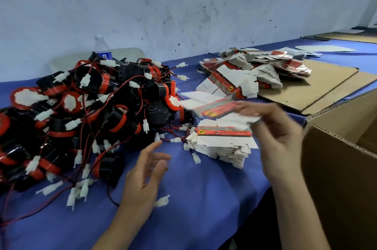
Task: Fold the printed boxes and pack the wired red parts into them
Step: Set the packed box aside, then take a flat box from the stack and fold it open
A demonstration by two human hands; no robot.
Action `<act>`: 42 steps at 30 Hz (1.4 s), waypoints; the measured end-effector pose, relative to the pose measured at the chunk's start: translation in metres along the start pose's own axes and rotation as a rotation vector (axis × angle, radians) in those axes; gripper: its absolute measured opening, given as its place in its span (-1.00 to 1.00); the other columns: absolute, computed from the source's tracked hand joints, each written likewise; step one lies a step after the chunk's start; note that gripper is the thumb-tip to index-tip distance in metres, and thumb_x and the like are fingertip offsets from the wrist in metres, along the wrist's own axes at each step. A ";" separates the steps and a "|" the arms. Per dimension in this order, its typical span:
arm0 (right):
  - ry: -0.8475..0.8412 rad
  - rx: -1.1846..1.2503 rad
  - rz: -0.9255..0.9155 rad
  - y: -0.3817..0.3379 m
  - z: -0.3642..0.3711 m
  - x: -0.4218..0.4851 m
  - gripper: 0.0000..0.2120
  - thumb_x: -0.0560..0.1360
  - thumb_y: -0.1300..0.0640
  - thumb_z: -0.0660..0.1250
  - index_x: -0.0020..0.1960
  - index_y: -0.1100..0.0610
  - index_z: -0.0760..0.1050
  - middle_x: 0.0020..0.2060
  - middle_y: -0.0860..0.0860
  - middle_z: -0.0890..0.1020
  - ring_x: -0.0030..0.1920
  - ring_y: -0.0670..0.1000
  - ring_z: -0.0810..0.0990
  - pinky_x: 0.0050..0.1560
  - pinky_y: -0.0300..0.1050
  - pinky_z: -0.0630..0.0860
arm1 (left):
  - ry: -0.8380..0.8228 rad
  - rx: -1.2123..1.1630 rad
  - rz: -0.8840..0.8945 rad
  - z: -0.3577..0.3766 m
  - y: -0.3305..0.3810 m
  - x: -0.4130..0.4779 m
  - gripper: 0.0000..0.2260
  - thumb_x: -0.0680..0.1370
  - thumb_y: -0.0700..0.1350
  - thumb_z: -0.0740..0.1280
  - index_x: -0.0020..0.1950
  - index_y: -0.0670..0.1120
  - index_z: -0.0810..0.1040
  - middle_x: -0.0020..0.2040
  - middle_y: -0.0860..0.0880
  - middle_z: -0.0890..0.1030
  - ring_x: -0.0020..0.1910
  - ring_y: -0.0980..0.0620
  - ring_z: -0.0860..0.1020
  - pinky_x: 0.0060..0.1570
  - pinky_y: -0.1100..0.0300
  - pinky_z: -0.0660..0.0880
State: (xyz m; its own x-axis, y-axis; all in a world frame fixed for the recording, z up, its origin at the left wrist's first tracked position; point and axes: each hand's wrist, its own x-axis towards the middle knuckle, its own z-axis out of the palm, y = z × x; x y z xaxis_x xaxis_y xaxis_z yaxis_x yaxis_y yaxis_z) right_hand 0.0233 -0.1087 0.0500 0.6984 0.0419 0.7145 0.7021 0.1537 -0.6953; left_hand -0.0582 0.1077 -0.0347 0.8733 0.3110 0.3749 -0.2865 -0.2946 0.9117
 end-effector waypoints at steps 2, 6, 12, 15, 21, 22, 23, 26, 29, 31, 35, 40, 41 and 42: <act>-0.237 0.065 0.119 0.007 0.019 -0.010 -0.71 0.35 0.46 0.15 -0.19 0.15 0.55 -0.10 0.05 0.68 0.21 0.04 0.58 0.17 -0.13 0.49 | 0.009 -0.041 0.001 -0.001 0.002 -0.002 -0.50 0.43 0.24 0.22 0.34 0.12 0.39 0.14 0.18 0.59 0.09 0.06 0.59 0.06 0.12 0.50; -0.505 0.040 0.333 0.028 0.039 -0.029 -0.72 0.32 0.45 0.16 -0.19 0.18 0.56 0.36 -0.12 0.44 0.39 0.02 0.38 0.07 0.10 0.45 | 0.027 -0.130 0.024 0.000 0.008 -0.006 -0.60 0.48 0.10 0.25 0.30 0.06 0.39 0.20 0.36 0.54 0.20 0.34 0.49 0.07 0.51 0.39; -0.620 0.017 0.469 0.032 0.052 -0.040 -0.74 0.34 0.20 0.26 -0.08 -0.09 0.60 0.49 -0.24 0.16 0.49 -0.27 0.02 0.19 0.01 0.41 | 0.002 -0.167 0.007 0.003 0.015 -0.006 -0.52 0.38 0.40 0.33 0.17 0.15 0.55 0.11 0.27 0.62 0.11 0.32 0.56 -0.01 0.49 0.44; -0.544 -0.001 0.514 0.033 0.057 -0.042 -0.43 0.30 -0.15 0.46 0.27 -0.30 0.36 0.33 -0.34 0.37 0.45 -0.16 0.22 0.33 -0.08 0.39 | -0.068 -0.147 0.008 0.002 0.015 -0.008 -0.57 0.38 0.40 0.35 0.21 0.32 0.52 0.14 0.26 0.61 0.13 0.27 0.57 -0.07 0.46 0.49; -0.481 -0.017 0.474 0.037 0.062 -0.045 -0.05 0.17 -0.20 0.56 0.39 -0.45 0.09 0.25 -0.40 0.40 0.28 -0.37 0.36 0.25 -0.27 0.41 | -0.094 -0.169 -0.005 0.001 0.009 -0.007 -0.25 0.28 0.40 0.45 0.34 0.10 0.35 0.23 0.22 0.56 0.20 0.20 0.55 0.00 0.37 0.51; -0.480 -0.017 0.466 0.037 0.062 -0.045 -0.05 0.17 -0.19 0.56 0.40 -0.45 0.10 0.25 -0.37 0.40 0.29 -0.34 0.36 0.25 -0.25 0.41 | -0.106 -0.175 -0.002 0.001 0.009 -0.008 -0.28 0.27 0.39 0.46 0.34 0.17 0.35 0.24 0.23 0.55 0.21 0.20 0.54 0.01 0.37 0.51; -0.479 -0.012 0.462 0.037 0.061 -0.044 -0.06 0.18 -0.19 0.56 0.40 -0.45 0.10 0.26 -0.34 0.40 0.30 -0.31 0.36 0.23 -0.26 0.43 | -0.121 -0.178 -0.007 0.001 0.010 -0.008 -0.31 0.25 0.39 0.48 0.31 0.29 0.36 0.25 0.25 0.54 0.21 0.22 0.53 -0.01 0.38 0.51; -0.460 0.000 0.440 0.035 0.059 -0.041 -0.09 0.19 -0.16 0.55 0.40 -0.43 0.14 0.26 -0.29 0.41 0.27 -0.27 0.39 0.07 -0.36 0.48 | -0.151 -0.147 -0.012 0.000 0.008 -0.010 -0.33 0.22 0.39 0.50 0.27 0.45 0.34 0.28 0.30 0.49 0.26 0.25 0.49 0.02 0.39 0.49; -0.403 0.038 0.438 0.034 0.055 -0.036 -0.15 0.18 -0.16 0.52 0.40 -0.34 0.24 0.22 -0.24 0.46 0.23 -0.17 0.45 0.05 -0.28 0.51 | -0.165 -0.097 0.027 0.000 0.006 -0.010 -0.24 0.23 0.37 0.50 0.36 0.36 0.28 0.33 0.26 0.46 0.30 0.21 0.46 0.10 0.35 0.47; -0.363 0.107 0.464 0.033 0.055 -0.035 -0.25 0.20 -0.17 0.48 0.37 -0.24 0.37 0.21 -0.12 0.52 0.20 -0.05 0.52 0.11 -0.12 0.54 | -0.172 -0.034 0.068 0.001 0.007 -0.010 -0.23 0.22 0.35 0.52 0.36 0.36 0.29 0.31 0.25 0.48 0.26 0.22 0.49 0.08 0.31 0.50; -0.343 0.194 0.445 0.021 0.063 -0.036 -0.56 0.24 -0.12 0.45 0.12 -0.17 0.58 0.13 0.15 0.53 0.10 0.02 0.59 0.01 -0.13 0.56 | -0.053 -0.061 0.024 0.003 0.003 -0.008 -0.42 0.23 0.15 0.54 0.21 0.31 0.47 0.14 0.16 0.61 0.11 0.11 0.59 -0.05 0.06 0.60; -0.613 0.223 0.419 0.012 0.060 -0.034 -0.39 0.32 -0.22 0.46 0.22 0.15 0.56 0.06 0.24 0.48 0.01 -0.06 0.58 -0.04 -0.27 0.48 | 0.191 -0.006 -0.066 -0.002 -0.005 0.002 -0.21 0.11 0.20 0.61 0.22 -0.13 0.49 0.00 0.07 0.62 0.04 0.16 0.58 -0.13 0.50 0.44; -0.654 0.193 0.426 0.011 0.059 -0.035 -0.36 0.33 -0.31 0.40 0.17 0.16 0.59 0.01 0.27 0.50 -0.03 0.00 0.57 -0.04 -0.27 0.45 | 0.227 -0.007 -0.064 -0.004 -0.006 0.003 -0.24 0.09 0.16 0.58 0.22 -0.02 0.45 0.01 0.12 0.61 0.02 0.22 0.57 -0.12 0.46 0.46; -0.689 0.154 0.435 0.009 0.058 -0.035 -0.34 0.34 -0.39 0.33 0.10 0.17 0.63 -0.05 0.24 0.54 -0.07 0.09 0.55 -0.05 -0.24 0.42 | 0.247 0.004 -0.065 -0.006 -0.006 0.003 -0.31 0.09 0.13 0.57 0.17 0.08 0.44 -0.02 0.16 0.62 0.00 0.27 0.57 -0.11 0.43 0.47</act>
State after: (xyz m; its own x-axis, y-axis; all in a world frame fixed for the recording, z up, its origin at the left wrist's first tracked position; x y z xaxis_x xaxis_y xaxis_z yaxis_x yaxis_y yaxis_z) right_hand -0.0027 -0.0513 0.0237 0.6260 0.7168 0.3070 0.3274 0.1158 -0.9378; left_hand -0.0561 0.1155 -0.0378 0.7671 0.5402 0.3459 -0.2314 -0.2700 0.9347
